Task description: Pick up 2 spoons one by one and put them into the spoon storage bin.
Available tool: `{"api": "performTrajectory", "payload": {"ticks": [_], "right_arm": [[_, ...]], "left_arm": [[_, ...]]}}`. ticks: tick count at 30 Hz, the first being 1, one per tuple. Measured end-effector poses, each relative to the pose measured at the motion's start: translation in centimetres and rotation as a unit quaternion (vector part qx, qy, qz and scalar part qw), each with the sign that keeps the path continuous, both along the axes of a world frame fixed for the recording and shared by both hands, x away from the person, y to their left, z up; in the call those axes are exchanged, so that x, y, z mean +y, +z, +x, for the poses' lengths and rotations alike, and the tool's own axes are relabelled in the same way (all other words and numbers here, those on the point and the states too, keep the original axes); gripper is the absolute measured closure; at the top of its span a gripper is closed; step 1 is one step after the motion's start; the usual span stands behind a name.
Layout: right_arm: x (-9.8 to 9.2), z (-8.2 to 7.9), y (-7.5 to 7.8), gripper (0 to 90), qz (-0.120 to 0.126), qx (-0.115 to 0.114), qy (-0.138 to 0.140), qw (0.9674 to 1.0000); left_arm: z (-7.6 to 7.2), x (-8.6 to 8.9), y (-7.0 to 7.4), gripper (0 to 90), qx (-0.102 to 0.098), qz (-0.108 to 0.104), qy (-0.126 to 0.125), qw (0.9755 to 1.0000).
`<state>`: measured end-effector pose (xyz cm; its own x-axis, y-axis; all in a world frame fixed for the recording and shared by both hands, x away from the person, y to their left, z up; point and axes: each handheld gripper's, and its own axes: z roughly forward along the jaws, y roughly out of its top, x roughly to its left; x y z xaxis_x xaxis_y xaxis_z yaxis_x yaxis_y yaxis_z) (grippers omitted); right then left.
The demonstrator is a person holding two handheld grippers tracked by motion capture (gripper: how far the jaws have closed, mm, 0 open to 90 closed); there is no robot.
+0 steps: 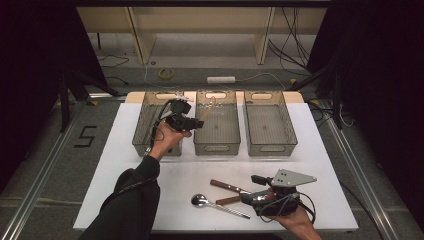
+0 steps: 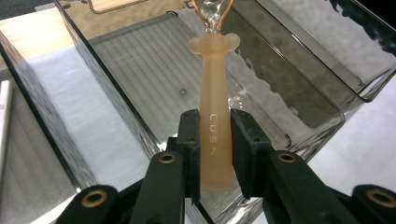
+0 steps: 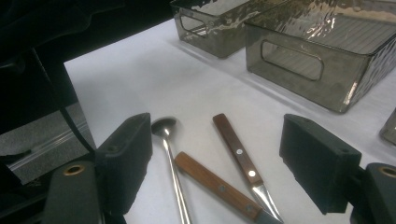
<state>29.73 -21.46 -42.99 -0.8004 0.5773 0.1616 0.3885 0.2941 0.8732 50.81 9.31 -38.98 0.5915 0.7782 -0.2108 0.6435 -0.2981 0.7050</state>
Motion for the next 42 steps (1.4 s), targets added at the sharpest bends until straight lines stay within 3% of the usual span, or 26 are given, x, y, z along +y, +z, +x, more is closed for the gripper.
{"api": "performTrajectory", "payload": {"ticks": [17,28,42], "right_arm": [[0.0,-0.1,0.0,26.5,0.0,0.0,0.002,1.0],[0.0,-0.1,0.0,26.5,0.0,0.0,0.002,1.0],[0.0,-0.1,0.0,26.5,-0.003,0.003,0.004,1.0]], "left_arm": [[1.3,-1.5,-0.7,73.5,0.004,0.008,0.006,0.9999],[1.8,-1.9,-2.0,73.3,0.023,0.003,0.011,0.9997],[2.0,-2.7,-2.9,72.9,0.044,0.022,0.005,0.9988]]}}
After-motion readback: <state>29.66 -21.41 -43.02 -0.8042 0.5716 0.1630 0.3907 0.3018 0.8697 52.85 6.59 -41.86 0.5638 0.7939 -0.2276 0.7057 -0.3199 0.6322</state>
